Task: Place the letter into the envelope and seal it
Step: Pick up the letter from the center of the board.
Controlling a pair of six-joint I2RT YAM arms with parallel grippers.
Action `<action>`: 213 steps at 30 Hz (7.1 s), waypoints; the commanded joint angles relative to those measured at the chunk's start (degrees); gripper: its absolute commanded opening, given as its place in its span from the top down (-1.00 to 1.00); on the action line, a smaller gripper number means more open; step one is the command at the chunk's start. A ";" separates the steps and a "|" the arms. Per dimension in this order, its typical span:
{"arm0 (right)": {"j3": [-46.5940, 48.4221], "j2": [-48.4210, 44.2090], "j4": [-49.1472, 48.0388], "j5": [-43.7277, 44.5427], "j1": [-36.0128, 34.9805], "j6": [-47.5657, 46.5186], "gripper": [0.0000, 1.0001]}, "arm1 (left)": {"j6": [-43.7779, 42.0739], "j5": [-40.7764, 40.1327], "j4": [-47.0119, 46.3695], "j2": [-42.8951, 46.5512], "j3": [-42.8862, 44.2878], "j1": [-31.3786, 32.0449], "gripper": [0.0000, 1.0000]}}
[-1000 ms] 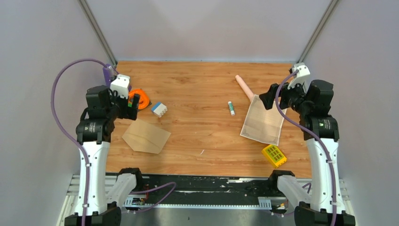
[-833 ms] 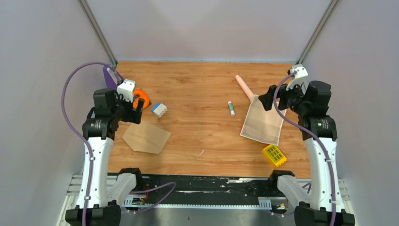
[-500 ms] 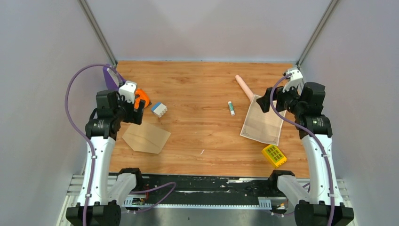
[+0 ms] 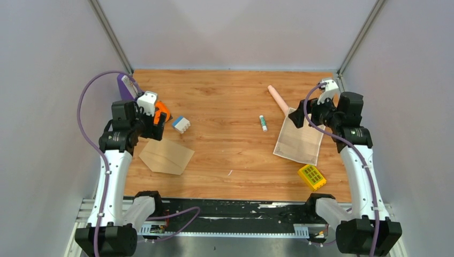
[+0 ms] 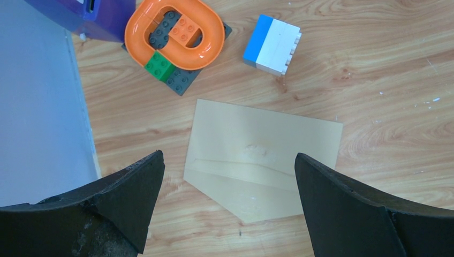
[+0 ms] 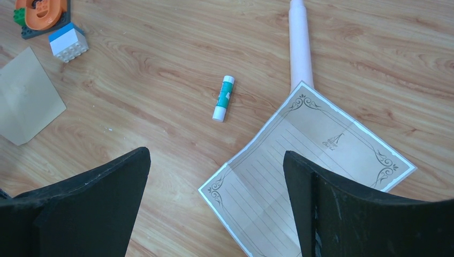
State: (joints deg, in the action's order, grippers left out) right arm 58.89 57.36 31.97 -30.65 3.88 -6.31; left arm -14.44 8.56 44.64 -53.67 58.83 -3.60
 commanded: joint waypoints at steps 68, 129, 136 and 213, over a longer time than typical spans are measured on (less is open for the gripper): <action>1.38 9.60 8.73 23.12 -6.09 -10.82 -1.00 | -7.25 -3.95 -0.68 2.51 -3.69 -0.53 -1.00; 13.15 52.26 6.15 -7.68 27.45 -11.57 -0.25 | -3.14 1.37 -1.66 4.09 -4.77 -0.49 -1.00; 13.16 56.61 6.29 -12.14 28.29 -11.35 -0.21 | -2.89 1.46 -1.75 3.95 -4.73 -0.49 -1.00; 27.23 13.46 6.71 -55.13 0.69 3.18 1.00 | 19.95 42.84 -30.71 -22.56 20.58 23.00 -1.00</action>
State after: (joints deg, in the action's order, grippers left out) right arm 89.32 75.00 44.53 -81.45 4.93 -5.76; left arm 0.38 47.59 21.19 -76.25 83.02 17.02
